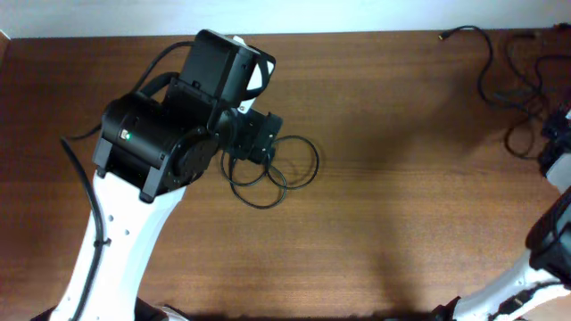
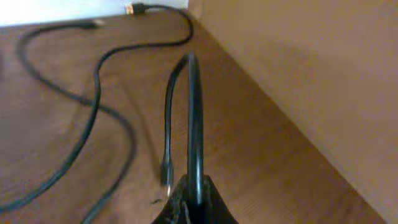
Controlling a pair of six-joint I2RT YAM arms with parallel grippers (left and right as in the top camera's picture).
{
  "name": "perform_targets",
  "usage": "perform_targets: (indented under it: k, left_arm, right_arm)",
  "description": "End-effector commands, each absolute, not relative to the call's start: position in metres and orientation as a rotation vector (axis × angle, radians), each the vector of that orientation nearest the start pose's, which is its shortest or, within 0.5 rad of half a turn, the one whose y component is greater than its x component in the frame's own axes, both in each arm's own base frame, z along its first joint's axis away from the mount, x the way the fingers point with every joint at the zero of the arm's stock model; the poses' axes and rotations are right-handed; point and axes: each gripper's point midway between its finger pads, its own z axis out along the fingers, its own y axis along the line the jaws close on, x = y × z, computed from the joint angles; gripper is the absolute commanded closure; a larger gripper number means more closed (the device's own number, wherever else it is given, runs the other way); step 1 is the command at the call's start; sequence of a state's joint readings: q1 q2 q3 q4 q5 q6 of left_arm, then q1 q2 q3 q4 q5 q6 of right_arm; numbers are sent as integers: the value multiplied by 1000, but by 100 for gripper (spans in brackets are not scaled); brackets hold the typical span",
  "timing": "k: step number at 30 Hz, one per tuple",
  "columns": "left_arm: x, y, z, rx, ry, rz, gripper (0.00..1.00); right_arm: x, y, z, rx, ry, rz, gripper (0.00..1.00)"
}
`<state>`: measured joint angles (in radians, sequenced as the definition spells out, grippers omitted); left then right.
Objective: Untangle cables
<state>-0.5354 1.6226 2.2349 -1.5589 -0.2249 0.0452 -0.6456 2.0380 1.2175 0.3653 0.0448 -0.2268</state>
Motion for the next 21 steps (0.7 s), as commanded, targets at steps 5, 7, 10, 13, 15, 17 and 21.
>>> perform_targets:
  k: [5,7,10,13,15,17,21]
  left_arm:
    - [310,-141,378,629,2379,47,1]
    - [311,-142,380,626,2372,44,1]
    - [312,-145,381,629,2364,21,1]
    - [314,-147,383,624,2350,17,1]
    - [315,-147,384,622,2345,16,1]
    - [315,-147,384,621,2344,16,1]
    - [335,-159,407,572,2225,-26,1]
  right_arm:
    - [426,-423,71,592,2069,-721,96]
    - [401,-440,61,618,2122,-745,96]
    - [400,-439,61,618,2123,-718,1]
    - [433,-406,122,472,2034,-598,1]
    - [456,-347,171,346,2000,-342,1]
    - [471,-278,203,198,1993,-110,1]
    - [495,-56,246,-203,2012,335,1]
